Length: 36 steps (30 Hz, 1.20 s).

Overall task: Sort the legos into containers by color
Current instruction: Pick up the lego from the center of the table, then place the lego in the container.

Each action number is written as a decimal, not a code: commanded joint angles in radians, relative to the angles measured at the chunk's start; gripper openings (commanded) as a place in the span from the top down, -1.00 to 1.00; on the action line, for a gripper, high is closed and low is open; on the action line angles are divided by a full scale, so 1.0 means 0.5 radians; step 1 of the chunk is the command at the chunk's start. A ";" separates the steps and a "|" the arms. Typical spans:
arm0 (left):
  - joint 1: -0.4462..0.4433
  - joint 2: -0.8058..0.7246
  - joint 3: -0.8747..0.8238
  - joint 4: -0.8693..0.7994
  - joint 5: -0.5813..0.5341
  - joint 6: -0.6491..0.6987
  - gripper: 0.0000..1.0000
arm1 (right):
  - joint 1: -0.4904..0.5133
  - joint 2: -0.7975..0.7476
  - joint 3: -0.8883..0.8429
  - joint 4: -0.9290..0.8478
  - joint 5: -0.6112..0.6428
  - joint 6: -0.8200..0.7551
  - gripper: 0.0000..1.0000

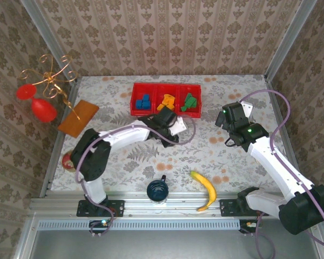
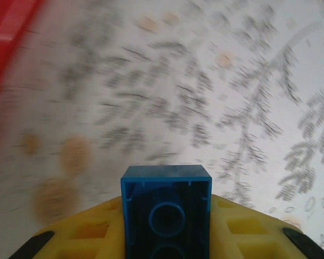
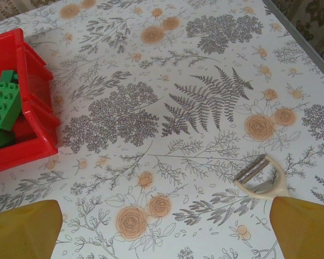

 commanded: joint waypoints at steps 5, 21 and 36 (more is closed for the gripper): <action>0.341 -0.124 0.101 0.127 -0.236 -0.357 0.43 | -0.013 0.010 0.053 -0.034 0.039 -0.009 -1.00; 0.796 0.470 0.729 0.126 -0.326 -0.728 0.43 | -0.013 -0.021 0.035 -0.029 0.031 0.003 -1.00; 0.820 0.447 0.827 0.136 -0.369 -0.746 -0.51 | -0.013 -0.149 -0.031 -0.010 0.049 -0.027 -1.00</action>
